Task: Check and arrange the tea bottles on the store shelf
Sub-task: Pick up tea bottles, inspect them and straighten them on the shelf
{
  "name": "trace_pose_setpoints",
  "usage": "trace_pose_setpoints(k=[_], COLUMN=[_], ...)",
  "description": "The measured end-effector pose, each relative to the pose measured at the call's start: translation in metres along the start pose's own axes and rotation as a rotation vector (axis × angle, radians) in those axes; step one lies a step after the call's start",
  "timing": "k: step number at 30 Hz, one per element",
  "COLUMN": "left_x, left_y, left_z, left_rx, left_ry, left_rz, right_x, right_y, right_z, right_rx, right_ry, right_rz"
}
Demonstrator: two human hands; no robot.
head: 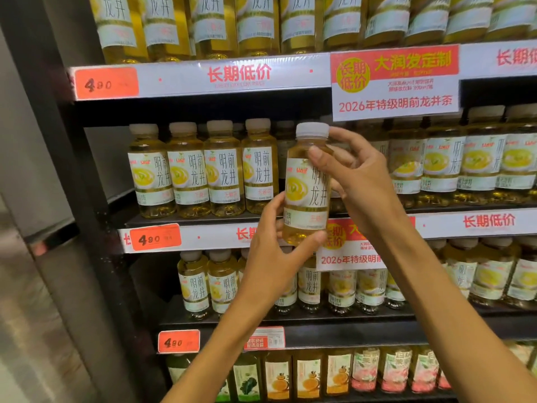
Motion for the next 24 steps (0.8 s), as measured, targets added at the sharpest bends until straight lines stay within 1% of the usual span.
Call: trace_pose_setpoints(k=[6,10,15,19,24], left_x=[0.008,0.013,0.014,0.011,0.01], left_y=[0.001,0.0,-0.004,-0.004,-0.008], left_z=[0.018,0.021,0.025,0.026,0.025], left_rx=[-0.115,-0.185,-0.24,-0.336,-0.35], left_ry=[-0.059,-0.087,-0.127,-0.143,-0.15], left_rz=[0.123,0.306,0.312,0.232,0.269], right_x=[-0.004,-0.009,-0.014,-0.021,-0.021], right_y=[-0.01,-0.013,-0.012,-0.014,-0.011], right_z=[0.012,0.015,0.022,0.024,0.024], right_rx=[-0.03,-0.027,-0.047,-0.136,-0.225], right_ry=[0.048,0.076,0.112,0.189,0.35], right_rz=[-0.028,-0.098,-0.162,-0.27,-0.523])
Point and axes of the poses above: each hand's wrist, its own z-axis towards the middle knuckle, its own y-axis out of the back of the hand, x = y × z, the point moved 4 cm from there along z, towards the middle knuckle, and after that the axes turned 5 degrees about -x, right-handed, at the moved point
